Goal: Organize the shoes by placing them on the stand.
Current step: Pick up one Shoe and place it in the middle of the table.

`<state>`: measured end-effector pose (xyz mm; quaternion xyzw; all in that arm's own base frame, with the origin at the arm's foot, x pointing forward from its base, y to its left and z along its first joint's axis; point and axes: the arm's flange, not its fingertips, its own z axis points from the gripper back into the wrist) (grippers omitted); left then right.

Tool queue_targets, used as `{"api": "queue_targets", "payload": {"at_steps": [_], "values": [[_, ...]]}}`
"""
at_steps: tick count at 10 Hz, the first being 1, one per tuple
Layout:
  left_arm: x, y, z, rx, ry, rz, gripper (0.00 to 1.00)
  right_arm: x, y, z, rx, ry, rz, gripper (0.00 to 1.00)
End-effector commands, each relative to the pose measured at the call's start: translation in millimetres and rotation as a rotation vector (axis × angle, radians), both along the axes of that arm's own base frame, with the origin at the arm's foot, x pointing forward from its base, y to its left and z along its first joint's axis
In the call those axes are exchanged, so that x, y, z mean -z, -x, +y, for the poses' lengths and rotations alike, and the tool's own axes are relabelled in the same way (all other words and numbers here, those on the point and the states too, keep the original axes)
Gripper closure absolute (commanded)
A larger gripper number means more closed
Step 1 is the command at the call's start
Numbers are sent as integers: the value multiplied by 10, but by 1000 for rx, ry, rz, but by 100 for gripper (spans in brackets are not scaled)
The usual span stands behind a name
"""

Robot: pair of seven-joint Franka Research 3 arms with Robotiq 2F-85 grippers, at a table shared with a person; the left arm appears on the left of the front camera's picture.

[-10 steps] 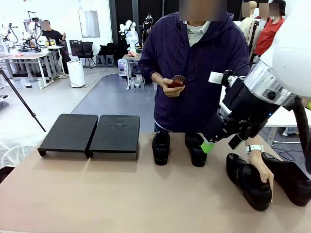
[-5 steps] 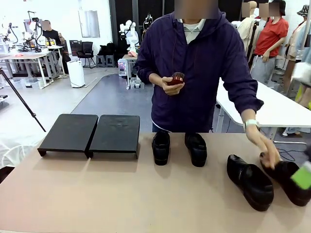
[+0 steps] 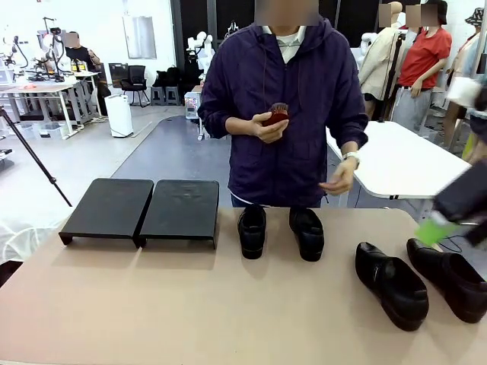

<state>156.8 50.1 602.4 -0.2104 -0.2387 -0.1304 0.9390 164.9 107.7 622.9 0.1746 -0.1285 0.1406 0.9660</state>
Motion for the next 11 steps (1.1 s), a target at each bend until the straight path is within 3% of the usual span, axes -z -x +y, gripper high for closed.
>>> {"api": "queue_targets", "payload": {"at_steps": [1, 3, 4, 5, 6, 7, 8, 11], "values": [[-4, -1, -11, 11, 4, -1, 0, 205, -622, 419, -35, 13, -71, 0], [-4, -1, -11, 11, 4, -1, 0, 506, -1303, 868, -23, 56, -127, 0], [-4, -1, -11, 11, 4, -1, 0, 740, -1676, 1043, 52, 89, -243, 0], [-4, -1, -11, 11, 4, -1, 0, 907, -1874, 1131, 39, 47, -237, 0], [-4, -1, -11, 11, 4, -1, 0, 945, -1895, 1139, 26, 11, -192, 0], [-4, -1, -11, 11, 4, -1, 0, 801, -1718, 965, -33, -31, -193, 0], [-4, -1, -11, 11, 4, -1, 0, 1034, -1807, 1110, 19, 47, -219, 0], [-4, -1, -11, 11, 4, -1, 0, 1040, -1881, 1093, 4, 30, -208, 0]]}}
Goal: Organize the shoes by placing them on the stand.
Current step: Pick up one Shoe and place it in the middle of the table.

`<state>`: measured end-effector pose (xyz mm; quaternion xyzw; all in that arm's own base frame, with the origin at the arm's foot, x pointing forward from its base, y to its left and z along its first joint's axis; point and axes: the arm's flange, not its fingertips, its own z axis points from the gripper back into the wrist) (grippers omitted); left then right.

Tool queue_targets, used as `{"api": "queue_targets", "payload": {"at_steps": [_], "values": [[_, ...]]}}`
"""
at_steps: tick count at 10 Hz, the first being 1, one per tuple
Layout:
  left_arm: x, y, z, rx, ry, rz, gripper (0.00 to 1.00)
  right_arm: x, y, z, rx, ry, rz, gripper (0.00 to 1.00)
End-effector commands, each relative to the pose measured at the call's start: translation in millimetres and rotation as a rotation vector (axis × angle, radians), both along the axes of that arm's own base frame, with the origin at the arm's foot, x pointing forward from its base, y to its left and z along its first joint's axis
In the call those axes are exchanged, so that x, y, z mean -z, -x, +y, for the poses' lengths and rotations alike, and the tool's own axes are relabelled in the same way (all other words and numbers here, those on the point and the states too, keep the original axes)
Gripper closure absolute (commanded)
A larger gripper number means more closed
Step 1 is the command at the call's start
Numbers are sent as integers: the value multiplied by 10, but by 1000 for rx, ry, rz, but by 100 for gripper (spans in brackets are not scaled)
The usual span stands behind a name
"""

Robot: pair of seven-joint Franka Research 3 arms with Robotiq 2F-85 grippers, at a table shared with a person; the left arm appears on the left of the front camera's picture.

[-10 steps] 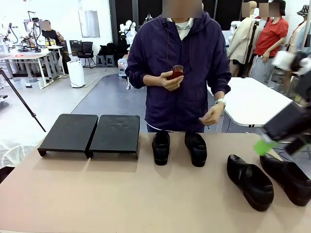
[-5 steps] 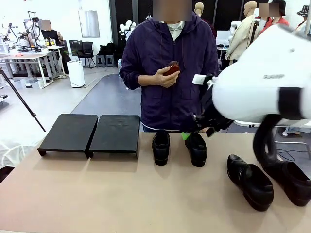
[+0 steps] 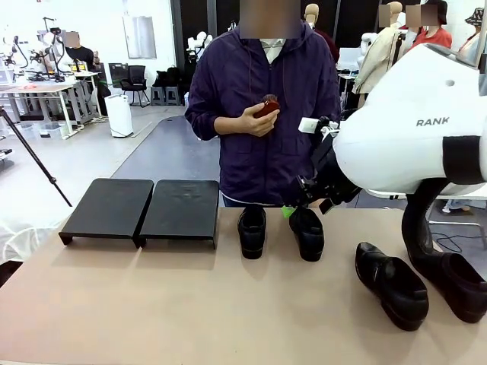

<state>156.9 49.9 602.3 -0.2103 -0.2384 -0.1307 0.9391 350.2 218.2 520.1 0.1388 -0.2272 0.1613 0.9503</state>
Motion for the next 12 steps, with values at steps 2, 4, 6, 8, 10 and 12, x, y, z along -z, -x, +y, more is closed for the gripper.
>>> {"api": "queue_targets", "payload": {"at_steps": [2, 4, 6, 8, 10, 12], "values": [[-5, -1, -9, 10, 4, -2, 0, 169, -855, 147, 89, 20, 196, 0], [-5, -1, -9, 10, 4, -2, 0, 272, -1455, 248, 111, -15, 233, 0], [-5, -1, -9, 10, 4, -2, 0, 560, -2088, 311, 199, -56, 277, 0], [-5, -1, -9, 10, 4, -2, 0, 831, -2484, 442, 283, -44, 318, 0], [-5, -1, -9, 10, 4, -2, 0, 1059, -2675, 582, 327, -3, 356, 0], [-5, -1, -9, 10, 4, -2, 0, 1242, -2709, 694, 371, 59, 379, 0]]}}
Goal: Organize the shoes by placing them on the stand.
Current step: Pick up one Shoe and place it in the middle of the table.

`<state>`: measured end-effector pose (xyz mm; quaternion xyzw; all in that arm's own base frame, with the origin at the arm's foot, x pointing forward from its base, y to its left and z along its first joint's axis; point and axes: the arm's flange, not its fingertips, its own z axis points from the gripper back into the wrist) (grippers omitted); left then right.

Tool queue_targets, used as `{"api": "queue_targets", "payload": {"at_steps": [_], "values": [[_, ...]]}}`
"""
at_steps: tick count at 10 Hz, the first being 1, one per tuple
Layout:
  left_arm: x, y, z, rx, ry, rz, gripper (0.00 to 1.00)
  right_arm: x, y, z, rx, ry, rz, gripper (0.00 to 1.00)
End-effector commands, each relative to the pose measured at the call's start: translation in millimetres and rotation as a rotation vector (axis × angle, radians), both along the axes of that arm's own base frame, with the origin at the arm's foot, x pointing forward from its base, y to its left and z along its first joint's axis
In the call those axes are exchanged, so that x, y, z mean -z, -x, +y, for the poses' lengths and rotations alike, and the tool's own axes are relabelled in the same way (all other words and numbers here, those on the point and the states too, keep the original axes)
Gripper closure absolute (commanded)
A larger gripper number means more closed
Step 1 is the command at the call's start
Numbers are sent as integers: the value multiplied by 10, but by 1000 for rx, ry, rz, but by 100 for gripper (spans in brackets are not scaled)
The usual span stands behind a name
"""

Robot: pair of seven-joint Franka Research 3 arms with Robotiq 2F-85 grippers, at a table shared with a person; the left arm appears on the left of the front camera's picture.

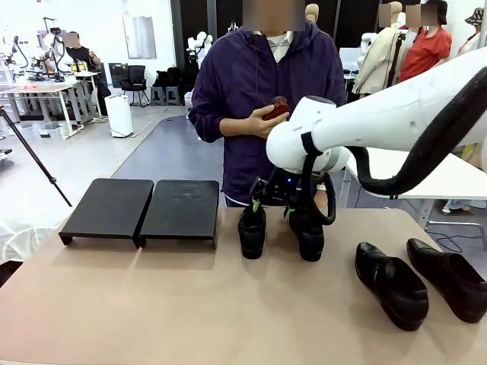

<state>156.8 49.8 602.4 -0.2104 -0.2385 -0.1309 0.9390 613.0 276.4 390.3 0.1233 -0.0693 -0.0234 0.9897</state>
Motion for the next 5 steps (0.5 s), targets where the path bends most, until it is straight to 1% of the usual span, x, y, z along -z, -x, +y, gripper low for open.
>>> {"api": "queue_targets", "payload": {"at_steps": [1, 3, 4, 5], "values": [[-4, -1, -9, 10, 4, -2, 0, 41, -87, 150, 26, 72, 42, 0], [-4, -1, -9, 10, 4, -2, 0, 202, -106, 189, 45, 131, 63, 0], [-4, -1, -9, 10, 4, -2, 0, 276, -115, 212, 40, 149, 38, 0], [-4, -1, -9, 10, 4, -2, 0, 340, -111, 233, 18, 155, 3, 15]]}}
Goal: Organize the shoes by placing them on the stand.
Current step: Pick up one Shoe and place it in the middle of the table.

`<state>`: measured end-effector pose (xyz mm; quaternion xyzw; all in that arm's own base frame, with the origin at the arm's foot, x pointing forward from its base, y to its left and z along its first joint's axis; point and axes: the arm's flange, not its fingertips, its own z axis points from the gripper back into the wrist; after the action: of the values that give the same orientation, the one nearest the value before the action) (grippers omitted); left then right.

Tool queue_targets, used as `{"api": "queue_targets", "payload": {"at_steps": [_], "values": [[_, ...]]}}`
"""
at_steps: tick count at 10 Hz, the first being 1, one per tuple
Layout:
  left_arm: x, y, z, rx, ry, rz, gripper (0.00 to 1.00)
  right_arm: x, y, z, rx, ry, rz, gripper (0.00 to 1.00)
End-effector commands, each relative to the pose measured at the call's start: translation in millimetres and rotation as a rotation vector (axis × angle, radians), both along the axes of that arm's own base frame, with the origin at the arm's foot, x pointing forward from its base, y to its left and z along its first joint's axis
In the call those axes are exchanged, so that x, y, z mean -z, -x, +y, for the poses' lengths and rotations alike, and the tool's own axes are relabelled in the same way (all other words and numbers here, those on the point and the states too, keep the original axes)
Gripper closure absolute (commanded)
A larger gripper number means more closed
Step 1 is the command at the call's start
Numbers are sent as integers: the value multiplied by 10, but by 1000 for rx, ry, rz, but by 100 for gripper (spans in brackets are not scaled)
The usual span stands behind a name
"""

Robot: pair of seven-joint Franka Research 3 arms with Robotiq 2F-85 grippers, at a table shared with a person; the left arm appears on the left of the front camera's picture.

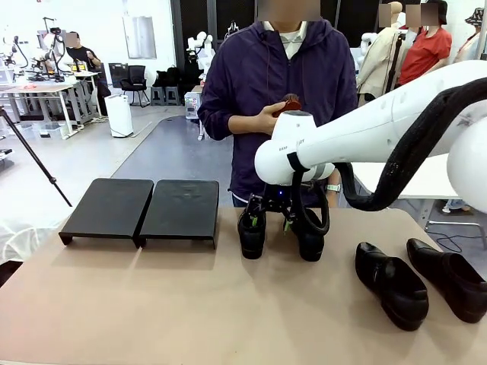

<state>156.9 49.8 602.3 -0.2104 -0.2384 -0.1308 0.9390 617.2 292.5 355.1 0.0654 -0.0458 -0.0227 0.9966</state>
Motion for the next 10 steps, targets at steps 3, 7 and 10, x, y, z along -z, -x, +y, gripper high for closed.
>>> {"api": "queue_targets", "payload": {"at_steps": [3, 7, 10], "values": [[-4, -1, -9, 10, 4, -2, 0, 0, -78, 73, -10, 42, -49, 100], [-4, -1, -9, 10, 4, -2, 0, 6, -77, 88, -20, 39, -59, 100], [-4, -1, -9, 10, 4, -2, 0, -12, -58, 132, -34, 35, -58, 100]]}}
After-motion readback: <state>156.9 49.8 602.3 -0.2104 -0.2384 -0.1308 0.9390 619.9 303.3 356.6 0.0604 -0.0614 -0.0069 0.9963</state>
